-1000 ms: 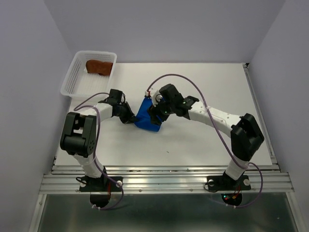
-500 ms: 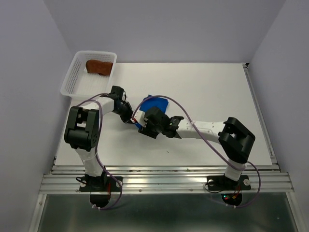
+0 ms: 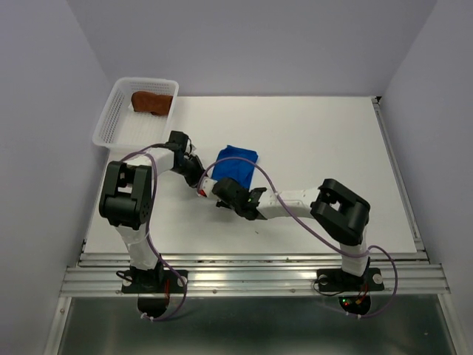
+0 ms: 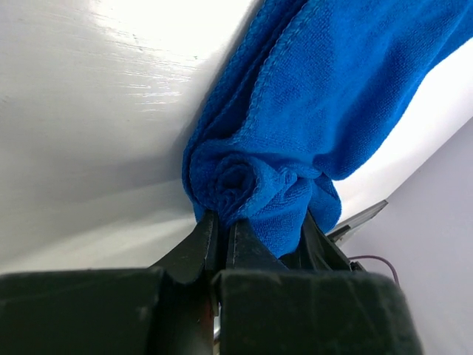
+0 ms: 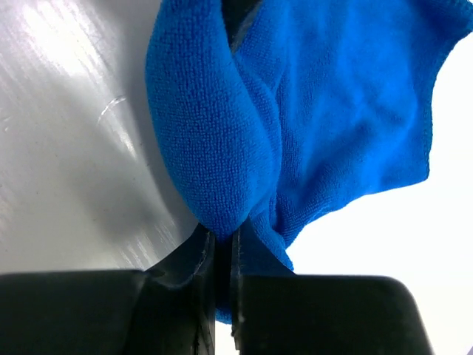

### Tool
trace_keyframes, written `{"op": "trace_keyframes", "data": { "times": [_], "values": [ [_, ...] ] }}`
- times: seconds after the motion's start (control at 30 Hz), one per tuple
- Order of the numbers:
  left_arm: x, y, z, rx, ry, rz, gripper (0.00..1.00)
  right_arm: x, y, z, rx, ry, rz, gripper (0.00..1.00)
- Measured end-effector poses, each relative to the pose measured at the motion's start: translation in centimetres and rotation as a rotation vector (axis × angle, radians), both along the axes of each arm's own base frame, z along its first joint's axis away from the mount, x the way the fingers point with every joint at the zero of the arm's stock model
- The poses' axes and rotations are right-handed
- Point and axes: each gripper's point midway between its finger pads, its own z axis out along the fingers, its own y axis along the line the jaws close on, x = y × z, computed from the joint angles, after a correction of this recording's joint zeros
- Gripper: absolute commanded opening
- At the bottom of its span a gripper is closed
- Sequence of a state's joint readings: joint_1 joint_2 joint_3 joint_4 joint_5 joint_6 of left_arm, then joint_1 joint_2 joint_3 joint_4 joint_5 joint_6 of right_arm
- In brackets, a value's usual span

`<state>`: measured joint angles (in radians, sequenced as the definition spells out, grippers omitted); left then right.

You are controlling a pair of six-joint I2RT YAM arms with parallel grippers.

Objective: Roll the towels
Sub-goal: Roll the towel

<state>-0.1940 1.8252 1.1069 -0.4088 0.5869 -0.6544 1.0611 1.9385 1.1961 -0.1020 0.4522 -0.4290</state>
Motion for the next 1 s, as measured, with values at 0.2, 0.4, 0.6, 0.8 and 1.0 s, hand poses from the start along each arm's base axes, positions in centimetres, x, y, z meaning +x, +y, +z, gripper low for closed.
{"op": "trace_keyframes", "data": {
  "times": [0.2,0.4,0.6,0.8,1.0],
  "values": [
    [0.3,0.2,0.2,0.005,-0.021,-0.008,0.69,0.0,-0.1,0.1,0.032,0.029,-0.054,0.01],
    [1.5,1.1,2.5,0.042,-0.128,0.011,0.82,-0.8,-0.4,0.1,0.144,0.244,-0.132,0.01],
    [3.0,1.8,5.2,0.073,-0.257,0.045,0.83,-2.1,-0.6,0.4,0.318,0.522,-0.166,0.01],
    [2.8,2.1,6.3,0.063,-0.355,0.056,0.97,-2.1,-0.7,1.7,0.505,0.851,-0.193,0.01],
    [0.9,1.2,6.7,0.024,-0.435,0.006,0.99,0.0,-0.9,1.8,0.601,1.085,-0.222,0.01]
  ]
}}
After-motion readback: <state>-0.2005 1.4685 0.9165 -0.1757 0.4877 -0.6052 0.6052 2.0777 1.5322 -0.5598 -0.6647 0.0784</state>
